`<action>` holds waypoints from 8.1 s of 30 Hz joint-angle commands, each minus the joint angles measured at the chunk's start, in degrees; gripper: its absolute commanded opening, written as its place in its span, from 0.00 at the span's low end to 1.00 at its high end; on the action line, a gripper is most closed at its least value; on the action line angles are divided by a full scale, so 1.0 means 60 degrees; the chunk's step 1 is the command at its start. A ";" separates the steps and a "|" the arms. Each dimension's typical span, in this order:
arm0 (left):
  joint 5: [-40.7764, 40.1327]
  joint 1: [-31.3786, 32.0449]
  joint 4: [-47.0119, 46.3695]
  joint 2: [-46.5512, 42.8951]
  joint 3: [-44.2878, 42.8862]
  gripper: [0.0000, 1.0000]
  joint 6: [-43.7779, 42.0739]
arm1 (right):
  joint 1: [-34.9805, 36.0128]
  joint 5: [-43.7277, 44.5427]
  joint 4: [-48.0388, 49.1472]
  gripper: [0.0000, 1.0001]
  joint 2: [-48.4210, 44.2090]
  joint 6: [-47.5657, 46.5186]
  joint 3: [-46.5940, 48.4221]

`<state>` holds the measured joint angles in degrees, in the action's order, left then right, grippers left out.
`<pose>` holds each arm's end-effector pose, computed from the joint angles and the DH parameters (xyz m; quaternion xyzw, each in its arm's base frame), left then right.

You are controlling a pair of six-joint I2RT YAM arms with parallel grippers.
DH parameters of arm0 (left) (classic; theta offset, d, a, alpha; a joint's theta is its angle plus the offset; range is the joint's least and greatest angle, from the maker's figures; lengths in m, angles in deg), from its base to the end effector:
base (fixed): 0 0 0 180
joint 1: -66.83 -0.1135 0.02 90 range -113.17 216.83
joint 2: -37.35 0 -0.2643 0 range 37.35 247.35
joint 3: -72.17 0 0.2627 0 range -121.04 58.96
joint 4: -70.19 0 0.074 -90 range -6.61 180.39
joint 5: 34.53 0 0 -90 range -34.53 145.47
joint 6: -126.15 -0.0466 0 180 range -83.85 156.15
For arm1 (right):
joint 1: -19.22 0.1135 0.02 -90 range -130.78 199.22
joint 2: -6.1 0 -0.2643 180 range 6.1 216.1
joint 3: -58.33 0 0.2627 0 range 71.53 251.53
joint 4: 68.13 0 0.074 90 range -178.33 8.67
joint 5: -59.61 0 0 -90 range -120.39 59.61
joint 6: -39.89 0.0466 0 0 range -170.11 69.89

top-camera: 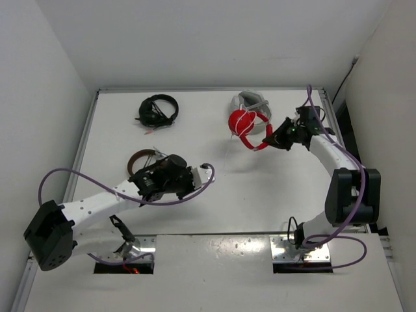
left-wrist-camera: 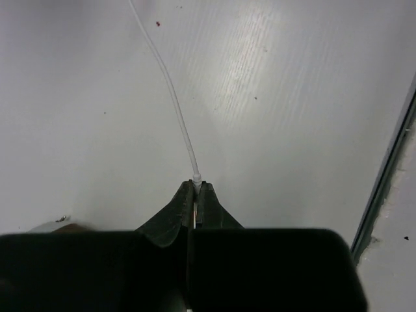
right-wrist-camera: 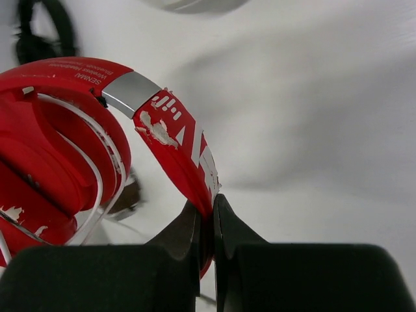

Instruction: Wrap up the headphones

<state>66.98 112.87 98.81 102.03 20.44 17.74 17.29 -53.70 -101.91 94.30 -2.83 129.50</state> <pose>0.1686 -0.1882 0.2141 0.5187 0.7457 -0.1863 0.3745 0.3371 0.0071 0.2102 0.3226 0.8671 0.3022 0.2297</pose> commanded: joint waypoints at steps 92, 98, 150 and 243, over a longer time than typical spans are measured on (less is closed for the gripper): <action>-0.1228 0.2905 0.0023 0.0396 -0.5899 0.00 0.1765 | 0.0982 0.0148 0.0251 0.00 -0.1427 -0.2284 -0.0288; -0.2049 0.2041 -0.0255 0.0484 -0.6016 0.00 0.1678 | 0.1684 0.0646 0.0455 0.00 -0.2438 -0.3617 -0.1033; 0.7209 -0.2561 -0.5851 0.7411 -0.2514 0.00 0.9968 | 0.2579 0.2946 0.0808 0.00 -0.2397 -0.0690 -0.2939; -0.1669 -0.6161 0.3437 -0.0804 -0.3234 0.99 0.2337 | -0.7426 -0.2765 -0.5314 0.99 -0.4770 -1.3971 -0.1679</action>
<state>58.35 79.45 119.73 99.06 -1.24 33.94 -24.94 -64.26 -128.80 64.95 -73.62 120.35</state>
